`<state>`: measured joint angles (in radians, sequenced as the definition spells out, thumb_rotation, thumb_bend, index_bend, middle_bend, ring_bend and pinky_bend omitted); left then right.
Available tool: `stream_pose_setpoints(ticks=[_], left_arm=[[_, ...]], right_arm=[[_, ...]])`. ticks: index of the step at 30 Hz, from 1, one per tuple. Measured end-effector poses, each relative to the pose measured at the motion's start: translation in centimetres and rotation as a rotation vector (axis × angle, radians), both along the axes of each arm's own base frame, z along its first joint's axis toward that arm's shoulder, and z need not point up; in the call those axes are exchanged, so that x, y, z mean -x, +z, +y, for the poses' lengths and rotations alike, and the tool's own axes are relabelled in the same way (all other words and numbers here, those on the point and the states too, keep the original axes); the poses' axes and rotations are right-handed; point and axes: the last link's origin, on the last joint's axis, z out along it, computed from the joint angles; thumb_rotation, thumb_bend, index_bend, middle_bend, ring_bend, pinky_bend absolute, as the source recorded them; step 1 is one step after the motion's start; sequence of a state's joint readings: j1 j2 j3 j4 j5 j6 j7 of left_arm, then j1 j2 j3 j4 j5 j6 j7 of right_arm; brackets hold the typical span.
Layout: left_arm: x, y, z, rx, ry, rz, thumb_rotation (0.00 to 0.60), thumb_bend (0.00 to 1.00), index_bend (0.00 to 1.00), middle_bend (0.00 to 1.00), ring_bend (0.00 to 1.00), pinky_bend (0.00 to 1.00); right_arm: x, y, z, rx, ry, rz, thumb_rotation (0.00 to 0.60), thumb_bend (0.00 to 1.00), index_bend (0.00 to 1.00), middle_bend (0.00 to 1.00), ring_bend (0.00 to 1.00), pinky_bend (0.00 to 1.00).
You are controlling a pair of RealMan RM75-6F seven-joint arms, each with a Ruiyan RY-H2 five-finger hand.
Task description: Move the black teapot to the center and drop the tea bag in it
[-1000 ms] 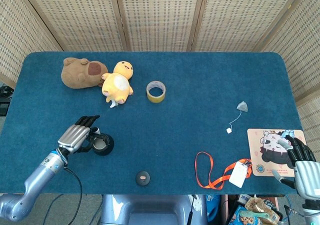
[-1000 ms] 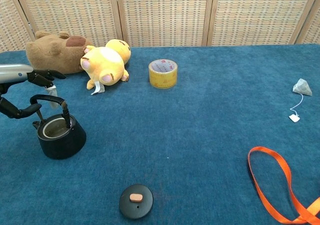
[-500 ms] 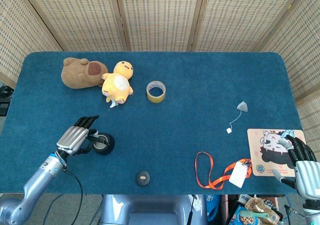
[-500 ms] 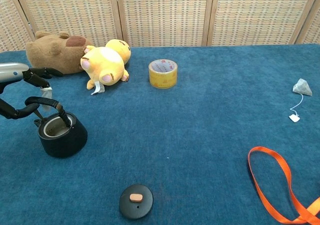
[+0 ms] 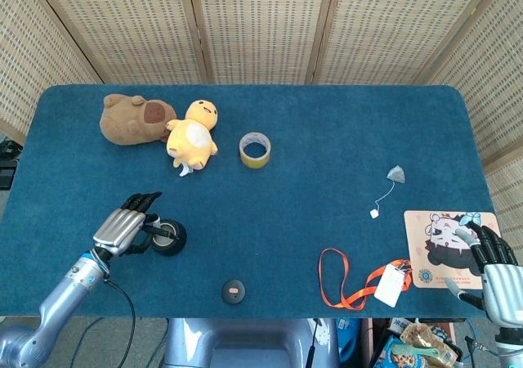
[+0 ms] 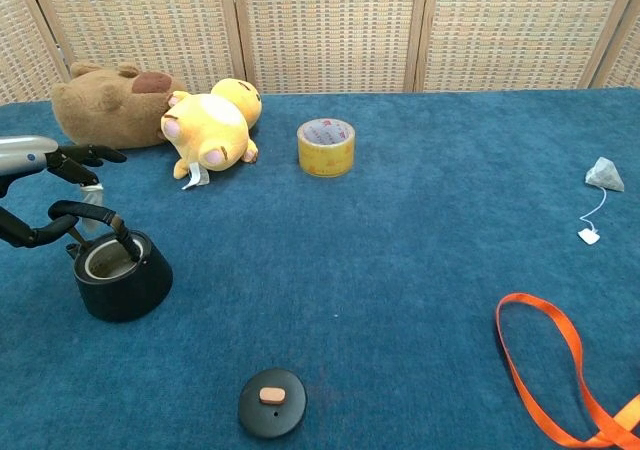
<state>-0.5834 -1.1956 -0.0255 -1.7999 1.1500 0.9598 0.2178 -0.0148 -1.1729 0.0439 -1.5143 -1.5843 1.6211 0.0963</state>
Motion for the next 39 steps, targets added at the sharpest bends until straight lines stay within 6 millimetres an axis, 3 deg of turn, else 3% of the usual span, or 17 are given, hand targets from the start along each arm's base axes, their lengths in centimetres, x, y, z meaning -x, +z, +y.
stream_pose_setpoints(ticks=[11, 22, 34, 39], left_arm=[[-0.5, -0.3, 0.1, -0.008, -0.016, -0.042, 0.6, 0.57, 0.6, 0.07, 0.0, 0.0], [-1.7, 0.7, 0.8, -0.048, -0.057, -0.104, 0.6, 0.57, 0.62, 0.09, 0.0, 0.0], [-4.3, 0.7, 2.6, -0.037, -0.133, -0.094, 0.6, 0.57, 0.62, 0.09, 0.0, 0.0], [-6.4, 0.2, 3.9, -0.017, -0.195, -0.079, 0.6, 0.57, 0.62, 0.09, 0.0, 0.0]], right_arm=[[0.0, 0.1, 0.1, 0.005, -0.006, 0.0, 0.6, 0.15, 0.22, 0.17, 0.13, 0.21], [-0.1, 0.1, 0.2, 0.01, -0.004, 0.0, 0.6, 0.15, 0.22, 0.17, 0.13, 0.21], [-0.4, -0.2, 0.0, -0.005, 0.007, -0.001, 0.6, 0.15, 0.22, 0.17, 0.13, 0.21], [-0.7, -0.3, -0.1, -0.018, 0.02, 0.005, 0.6, 0.15, 0.22, 0.17, 0.13, 0.21]])
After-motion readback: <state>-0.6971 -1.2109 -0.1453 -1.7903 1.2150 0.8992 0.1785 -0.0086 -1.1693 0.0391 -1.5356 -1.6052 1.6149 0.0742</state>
